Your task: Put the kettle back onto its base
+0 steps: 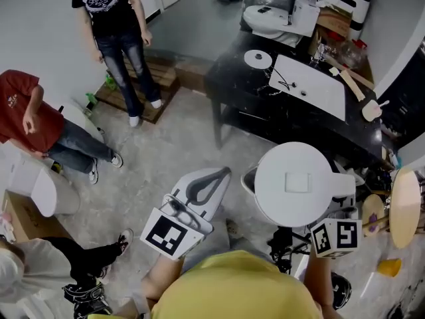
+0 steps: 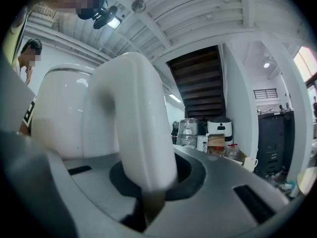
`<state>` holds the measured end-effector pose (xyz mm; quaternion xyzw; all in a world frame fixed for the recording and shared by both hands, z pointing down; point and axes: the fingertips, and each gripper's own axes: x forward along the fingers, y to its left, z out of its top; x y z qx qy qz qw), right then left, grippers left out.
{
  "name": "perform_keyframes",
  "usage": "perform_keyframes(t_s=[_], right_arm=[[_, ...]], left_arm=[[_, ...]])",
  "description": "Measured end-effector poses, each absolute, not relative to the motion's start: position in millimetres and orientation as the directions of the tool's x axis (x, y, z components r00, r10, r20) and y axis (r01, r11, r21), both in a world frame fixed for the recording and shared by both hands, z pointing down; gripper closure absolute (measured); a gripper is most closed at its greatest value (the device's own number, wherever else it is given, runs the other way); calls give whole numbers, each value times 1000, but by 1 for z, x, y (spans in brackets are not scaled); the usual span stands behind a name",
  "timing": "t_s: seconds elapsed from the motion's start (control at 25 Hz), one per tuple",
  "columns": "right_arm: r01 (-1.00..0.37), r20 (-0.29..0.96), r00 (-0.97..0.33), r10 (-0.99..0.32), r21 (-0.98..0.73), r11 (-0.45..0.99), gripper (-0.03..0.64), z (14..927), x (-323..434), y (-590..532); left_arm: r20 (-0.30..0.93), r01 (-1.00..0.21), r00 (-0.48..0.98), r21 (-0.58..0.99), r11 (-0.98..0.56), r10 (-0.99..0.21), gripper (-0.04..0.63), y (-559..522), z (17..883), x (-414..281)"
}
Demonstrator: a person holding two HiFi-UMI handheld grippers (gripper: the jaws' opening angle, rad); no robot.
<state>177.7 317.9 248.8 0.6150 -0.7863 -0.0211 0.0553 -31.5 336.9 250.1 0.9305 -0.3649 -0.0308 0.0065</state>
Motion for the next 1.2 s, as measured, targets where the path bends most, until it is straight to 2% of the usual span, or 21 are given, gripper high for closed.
perform_keyframes(t_s=[0.76, 1.2], right_arm=[[-984, 28, -163, -986, 73, 165, 568, 239, 155, 157], [-994, 54, -89, -995, 66, 92, 566, 244, 151, 114]], left_arm=[[-71, -603, 794, 41, -797, -604, 594, 155, 246, -44], [-65, -555, 827, 60, -830, -558, 594, 100, 253, -56]])
